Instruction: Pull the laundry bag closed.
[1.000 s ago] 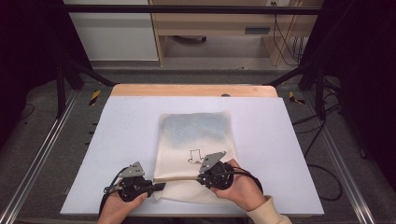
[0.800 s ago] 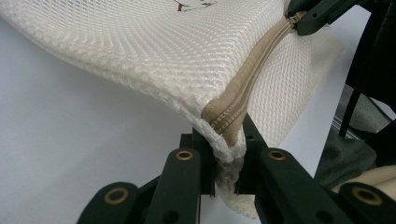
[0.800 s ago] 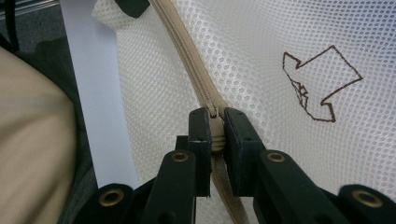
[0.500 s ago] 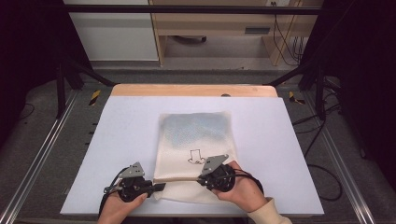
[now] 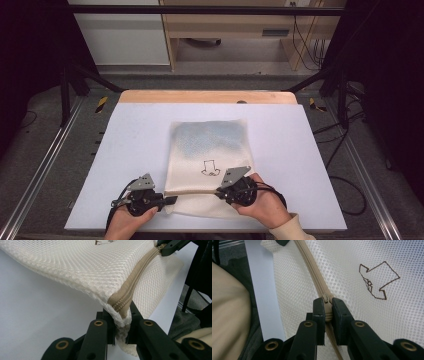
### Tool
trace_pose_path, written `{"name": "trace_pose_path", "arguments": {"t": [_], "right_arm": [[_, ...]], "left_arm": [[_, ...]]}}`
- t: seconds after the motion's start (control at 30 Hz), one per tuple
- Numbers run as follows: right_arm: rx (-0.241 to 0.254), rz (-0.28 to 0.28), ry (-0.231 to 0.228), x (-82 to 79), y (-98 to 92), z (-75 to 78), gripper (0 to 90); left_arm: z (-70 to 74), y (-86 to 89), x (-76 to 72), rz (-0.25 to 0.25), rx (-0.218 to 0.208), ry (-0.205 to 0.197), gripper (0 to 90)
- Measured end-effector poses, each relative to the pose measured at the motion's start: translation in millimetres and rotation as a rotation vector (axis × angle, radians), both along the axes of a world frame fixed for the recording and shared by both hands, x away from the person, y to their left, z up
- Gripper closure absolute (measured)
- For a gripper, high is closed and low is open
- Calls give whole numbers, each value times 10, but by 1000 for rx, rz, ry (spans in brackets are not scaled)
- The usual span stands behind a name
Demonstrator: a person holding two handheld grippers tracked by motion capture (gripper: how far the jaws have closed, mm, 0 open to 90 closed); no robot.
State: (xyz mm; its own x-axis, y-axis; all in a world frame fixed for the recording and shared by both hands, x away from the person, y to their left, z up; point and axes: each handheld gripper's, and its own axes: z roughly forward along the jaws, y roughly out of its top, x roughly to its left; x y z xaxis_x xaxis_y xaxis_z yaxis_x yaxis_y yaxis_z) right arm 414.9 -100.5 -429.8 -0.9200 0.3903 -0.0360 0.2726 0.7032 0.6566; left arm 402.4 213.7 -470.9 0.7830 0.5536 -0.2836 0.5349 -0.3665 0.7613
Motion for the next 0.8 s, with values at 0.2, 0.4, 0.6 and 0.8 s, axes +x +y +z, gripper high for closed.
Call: {"name": "trace_pose_path", "arguments": {"t": [0.2,0.4,0.6,0.8], "right_arm": [[0,-11,1,-16,-51,1,818],[-3,-19,-2,-41,-88,2,818],[7,-29,-2,-59,-142,9,818],[16,-36,-9,-86,-173,10,817]], "left_arm": [[-8,0,-1,2,-2,4,817],[-3,3,-5,2,-6,3,816],[-13,4,1,5,-5,3,816],[-9,-3,5,2,-1,-1,816]]}}
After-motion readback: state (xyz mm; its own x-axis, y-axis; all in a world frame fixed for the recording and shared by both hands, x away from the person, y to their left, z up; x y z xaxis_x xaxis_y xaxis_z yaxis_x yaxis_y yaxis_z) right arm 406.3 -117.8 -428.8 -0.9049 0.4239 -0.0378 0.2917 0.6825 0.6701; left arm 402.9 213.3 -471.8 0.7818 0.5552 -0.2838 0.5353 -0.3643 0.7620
